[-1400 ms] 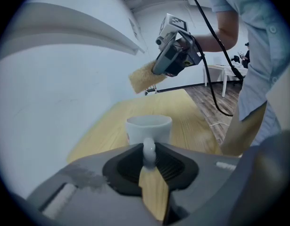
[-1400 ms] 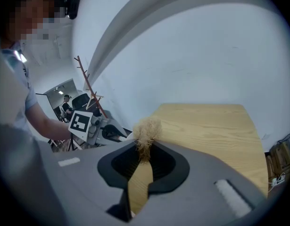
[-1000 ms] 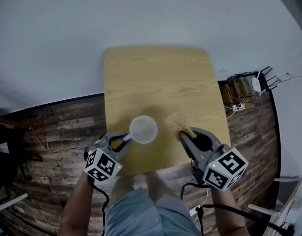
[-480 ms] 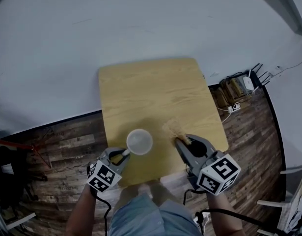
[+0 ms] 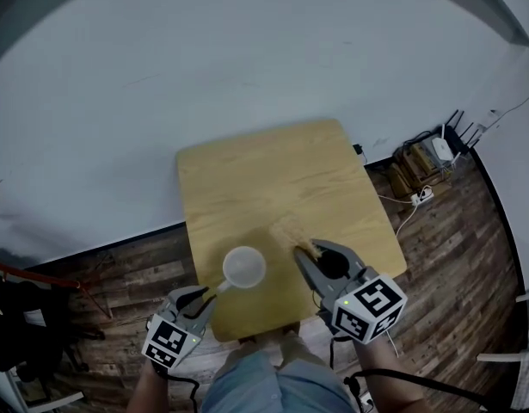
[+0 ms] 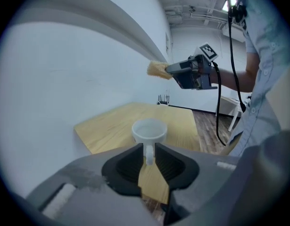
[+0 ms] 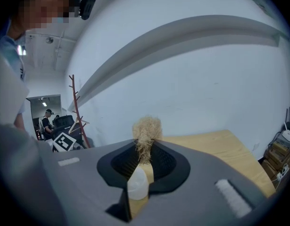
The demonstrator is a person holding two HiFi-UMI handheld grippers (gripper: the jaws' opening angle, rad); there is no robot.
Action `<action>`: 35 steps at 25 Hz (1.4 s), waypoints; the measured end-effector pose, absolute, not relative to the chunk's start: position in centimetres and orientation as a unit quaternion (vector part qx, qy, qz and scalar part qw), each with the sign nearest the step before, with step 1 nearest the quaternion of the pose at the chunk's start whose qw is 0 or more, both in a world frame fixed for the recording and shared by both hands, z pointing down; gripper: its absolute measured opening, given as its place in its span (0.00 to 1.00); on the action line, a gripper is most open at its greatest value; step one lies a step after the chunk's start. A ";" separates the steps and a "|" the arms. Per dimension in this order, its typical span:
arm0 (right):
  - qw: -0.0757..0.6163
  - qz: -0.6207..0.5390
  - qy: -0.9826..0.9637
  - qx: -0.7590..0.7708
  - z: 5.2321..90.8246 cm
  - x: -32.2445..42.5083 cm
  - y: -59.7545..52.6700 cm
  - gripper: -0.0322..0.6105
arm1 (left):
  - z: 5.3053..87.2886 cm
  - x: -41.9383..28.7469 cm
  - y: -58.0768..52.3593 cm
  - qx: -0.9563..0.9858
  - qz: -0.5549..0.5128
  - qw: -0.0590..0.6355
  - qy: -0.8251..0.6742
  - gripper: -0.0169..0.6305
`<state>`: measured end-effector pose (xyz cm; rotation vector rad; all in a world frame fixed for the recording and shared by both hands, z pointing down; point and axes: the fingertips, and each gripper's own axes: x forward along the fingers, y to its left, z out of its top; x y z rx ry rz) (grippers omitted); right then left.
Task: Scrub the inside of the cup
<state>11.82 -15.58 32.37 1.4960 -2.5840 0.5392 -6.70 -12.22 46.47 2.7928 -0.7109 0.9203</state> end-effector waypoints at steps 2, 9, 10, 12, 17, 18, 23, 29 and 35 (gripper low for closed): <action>0.049 0.165 -0.856 0.488 31.6 11.7 -15.9 0.14 | 44.4 -6.5 -12.9 0.919 0.295 0.043 -0.260 0.19; 0.021 0.113 -0.868 0.484 27.7 11.0 -16.7 0.14 | 36.3 -3.5 -16.0 0.914 0.212 0.018 -0.347 0.17; 0.019 0.105 -0.869 0.483 27.2 10.8 -16.9 0.14 | 35.1 -2.9 -16.6 0.913 0.186 0.034 -0.361 0.15; 0.015 0.090 -0.872 0.481 26.5 10.2 -17.4 0.14 | 33.0 -1.8 -17.7 0.913 0.135 0.054 -0.382 0.06; 0.021 0.059 -0.875 0.481 25.2 8.7 -18.4 0.14 | 28.3 -0.4 -19.1 0.896 0.081 0.024 -0.436 0.06; 0.024 0.053 -0.874 0.483 25.0 8.6 -18.6 0.14 | 27.3 -0.6 -19.4 0.888 0.071 0.017 -0.454 0.06; 0.025 0.036 -0.866 0.498 24.3 8.0 -19.4 0.14 | 23.8 -1.4 -20.3 0.863 0.020 0.006 -0.504 0.06; 0.030 0.031 -0.865 0.499 24.3 7.8 -19.2 0.14 | 23.7 -1.2 -19.8 0.857 0.022 0.012 -0.514 0.06; 0.041 0.026 -0.864 0.500 24.6 7.6 -18.6 0.13 | 23.9 -1.1 -19.4 0.858 0.018 0.015 -0.513 0.06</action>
